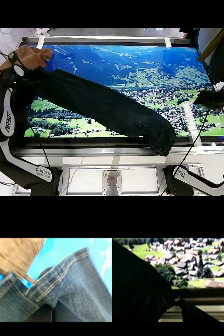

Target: Fold the clothes and pants, and hang the long-sleeved shirts on hangers.

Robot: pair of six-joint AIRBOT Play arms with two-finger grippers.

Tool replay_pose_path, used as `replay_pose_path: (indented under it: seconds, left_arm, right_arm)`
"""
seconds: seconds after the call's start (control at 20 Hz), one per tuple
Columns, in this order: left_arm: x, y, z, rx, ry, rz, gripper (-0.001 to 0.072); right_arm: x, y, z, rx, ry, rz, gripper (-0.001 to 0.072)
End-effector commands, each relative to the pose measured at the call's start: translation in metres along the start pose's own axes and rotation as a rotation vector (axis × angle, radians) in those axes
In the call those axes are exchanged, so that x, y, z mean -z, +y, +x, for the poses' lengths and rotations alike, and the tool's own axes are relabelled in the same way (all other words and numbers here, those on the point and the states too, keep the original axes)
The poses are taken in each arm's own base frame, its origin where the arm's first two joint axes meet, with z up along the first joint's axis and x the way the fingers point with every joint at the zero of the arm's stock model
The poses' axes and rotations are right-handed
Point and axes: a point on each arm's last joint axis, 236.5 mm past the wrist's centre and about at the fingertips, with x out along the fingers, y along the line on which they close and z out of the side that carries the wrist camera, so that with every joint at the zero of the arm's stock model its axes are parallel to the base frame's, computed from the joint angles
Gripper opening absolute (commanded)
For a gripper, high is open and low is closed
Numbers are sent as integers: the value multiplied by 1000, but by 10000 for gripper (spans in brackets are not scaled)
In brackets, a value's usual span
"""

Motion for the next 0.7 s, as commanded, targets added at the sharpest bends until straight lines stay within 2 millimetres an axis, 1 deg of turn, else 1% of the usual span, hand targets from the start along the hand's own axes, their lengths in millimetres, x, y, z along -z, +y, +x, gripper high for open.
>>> replay_pose_path:
  seconds: [0.0, 0.05, 0.1, 0.2, 0.25, 0.35, 0.5, 0.6, 0.65]
  left_arm:
    - [-30, 5, -35, -48, -83, 88, 15]
    - [-34, 6, -43, -56, -93, 100, 15]
    - [-36, 5, -49, -55, -97, 100, 16]
    - [-35, 4, -55, -56, -90, 100, 15]
    - [-34, 4, -56, -58, -82, 100, 15]
    - [-26, 6, -55, -66, -50, 99, 16]
    - [-18, 9, -55, -76, -14, 97, 15]
    - [-16, 10, -55, -78, -5, 97, 16]
    - [-15, 10, -55, -79, -2, 97, 15]
  right_arm:
    - [63, -22, 56, -57, 111, 157, 460]
    - [71, -25, 72, -96, 102, 221, 460]
    - [75, -23, 85, -150, 87, 268, 460]
    - [77, -12, 106, -264, 58, 317, 463]
    - [77, -10, 117, -288, 46, 330, 469]
    - [77, -13, 136, -294, 40, 368, 534]
    - [83, -11, 154, -335, 90, 377, 534]
    - [86, -9, 163, -361, 120, 381, 534]
    - [84, -6, 166, -385, 123, 386, 534]
